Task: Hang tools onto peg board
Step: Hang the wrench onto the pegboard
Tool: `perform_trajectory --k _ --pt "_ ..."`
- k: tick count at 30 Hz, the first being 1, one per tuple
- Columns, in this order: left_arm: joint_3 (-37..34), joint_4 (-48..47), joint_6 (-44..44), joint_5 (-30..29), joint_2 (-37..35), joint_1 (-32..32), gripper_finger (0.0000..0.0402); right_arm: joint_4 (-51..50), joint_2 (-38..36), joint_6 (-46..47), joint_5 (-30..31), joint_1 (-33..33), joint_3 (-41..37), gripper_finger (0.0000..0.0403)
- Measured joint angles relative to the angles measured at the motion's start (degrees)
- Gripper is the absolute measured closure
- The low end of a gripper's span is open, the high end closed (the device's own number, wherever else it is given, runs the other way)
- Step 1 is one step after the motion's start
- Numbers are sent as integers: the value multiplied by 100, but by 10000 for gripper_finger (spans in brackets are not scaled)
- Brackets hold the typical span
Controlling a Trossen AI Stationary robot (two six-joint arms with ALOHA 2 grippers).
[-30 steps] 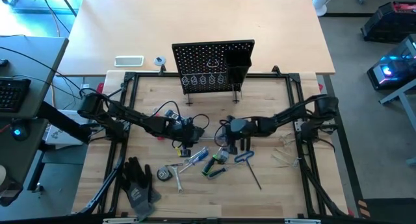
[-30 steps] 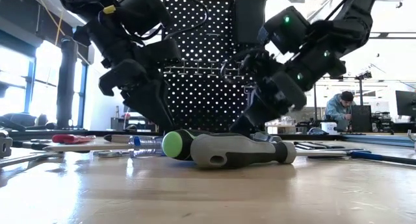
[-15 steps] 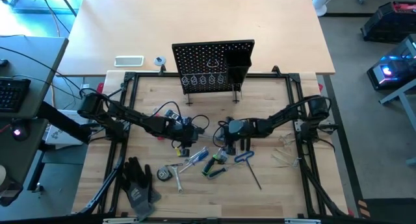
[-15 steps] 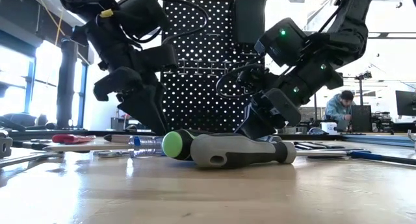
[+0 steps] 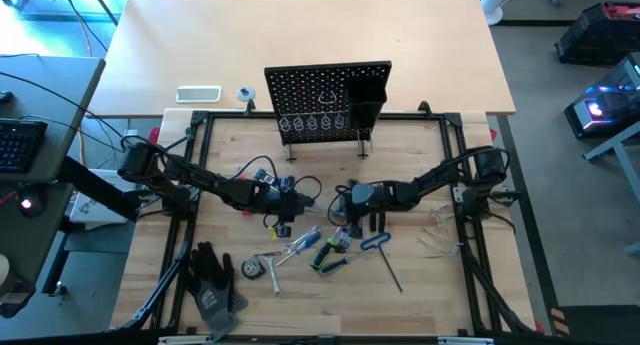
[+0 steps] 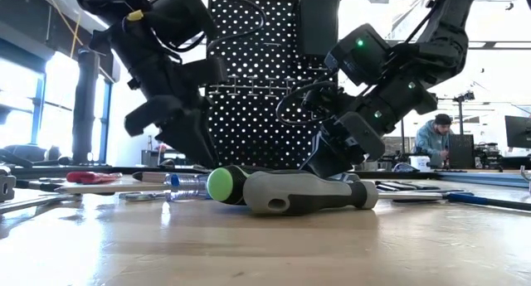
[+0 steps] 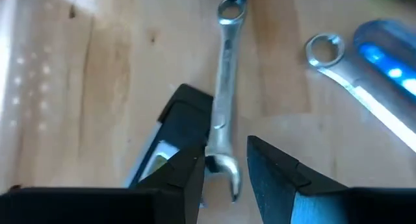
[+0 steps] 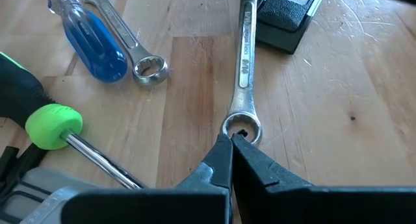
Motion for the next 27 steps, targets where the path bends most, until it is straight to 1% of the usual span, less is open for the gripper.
perform_trajectory --k 5,10,14,17,20,23,25,27 --pt "0 -218 372 -477 7 0 293 2 0 0 -141 -73 -1 403" --pt "0 -270 536 -453 7 0 293 26 4 -4 -191 -95 -7 403" --pt "0 -241 723 -726 7 -9 293 48 9 -4 -247 -132 -10 403" --pt "0 -235 990 -748 7 -9 290 59 11 -1 -305 -165 -11 403" --pt "0 -202 1147 -747 30 -9 269 64 11 -2 -326 -173 -12 403" --pt "0 -138 1171 -728 68 1 229 68 11 -1 -324 -173 -12 403" --pt "0 -60 1189 -585 73 42 204 84 11 -1 -324 -173 -14 403" --pt "0 115 1200 -345 73 109 189 110 15 -1 -328 -175 -14 403"
